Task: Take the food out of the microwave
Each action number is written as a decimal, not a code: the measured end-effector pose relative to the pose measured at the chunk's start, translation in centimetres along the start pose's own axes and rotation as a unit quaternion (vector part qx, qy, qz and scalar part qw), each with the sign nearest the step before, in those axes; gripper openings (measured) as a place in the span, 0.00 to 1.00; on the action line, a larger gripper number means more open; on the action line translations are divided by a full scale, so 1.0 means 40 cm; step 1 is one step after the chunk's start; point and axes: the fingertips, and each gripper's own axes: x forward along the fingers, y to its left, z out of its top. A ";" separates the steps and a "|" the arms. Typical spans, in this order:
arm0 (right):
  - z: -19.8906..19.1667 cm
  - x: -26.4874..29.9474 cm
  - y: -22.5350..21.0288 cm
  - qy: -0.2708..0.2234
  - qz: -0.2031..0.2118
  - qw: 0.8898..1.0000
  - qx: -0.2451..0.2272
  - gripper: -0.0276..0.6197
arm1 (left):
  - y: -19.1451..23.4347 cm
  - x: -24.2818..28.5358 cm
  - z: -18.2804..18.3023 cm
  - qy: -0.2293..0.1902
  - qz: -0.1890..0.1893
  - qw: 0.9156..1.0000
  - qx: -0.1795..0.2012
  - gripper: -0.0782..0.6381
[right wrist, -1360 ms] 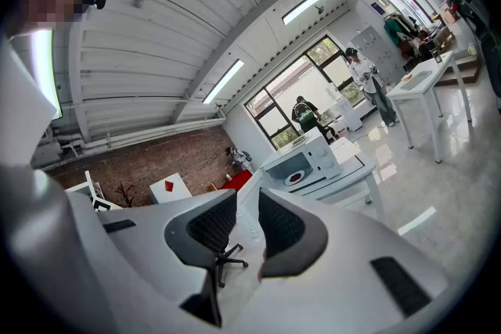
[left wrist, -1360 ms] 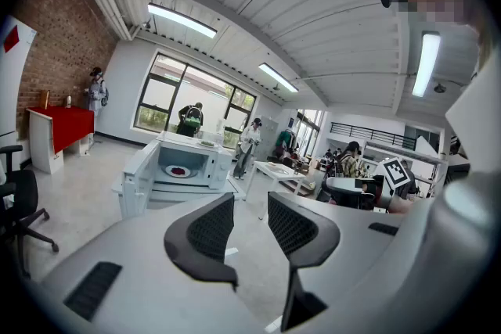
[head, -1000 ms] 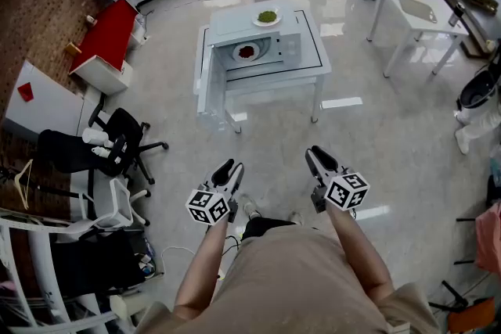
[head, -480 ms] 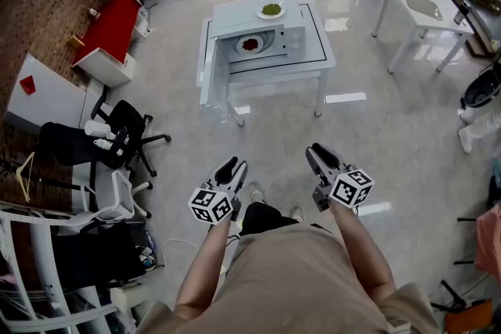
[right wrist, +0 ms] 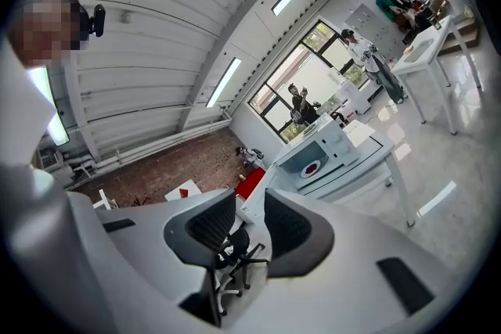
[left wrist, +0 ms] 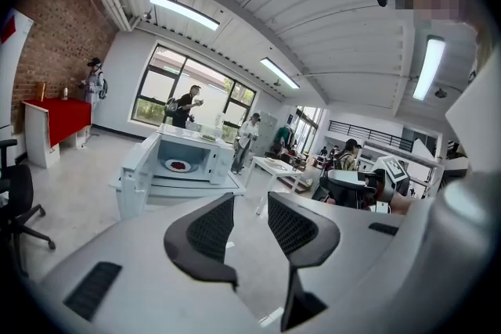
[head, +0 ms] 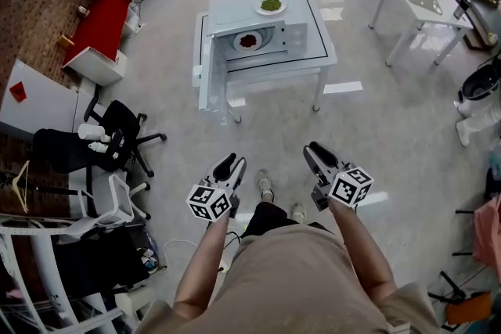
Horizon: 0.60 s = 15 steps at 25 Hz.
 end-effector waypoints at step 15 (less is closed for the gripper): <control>0.059 0.318 -0.057 0.018 -0.031 0.999 0.002 0.20 | 0.216 0.200 0.164 0.000 -0.040 0.999 0.015 0.30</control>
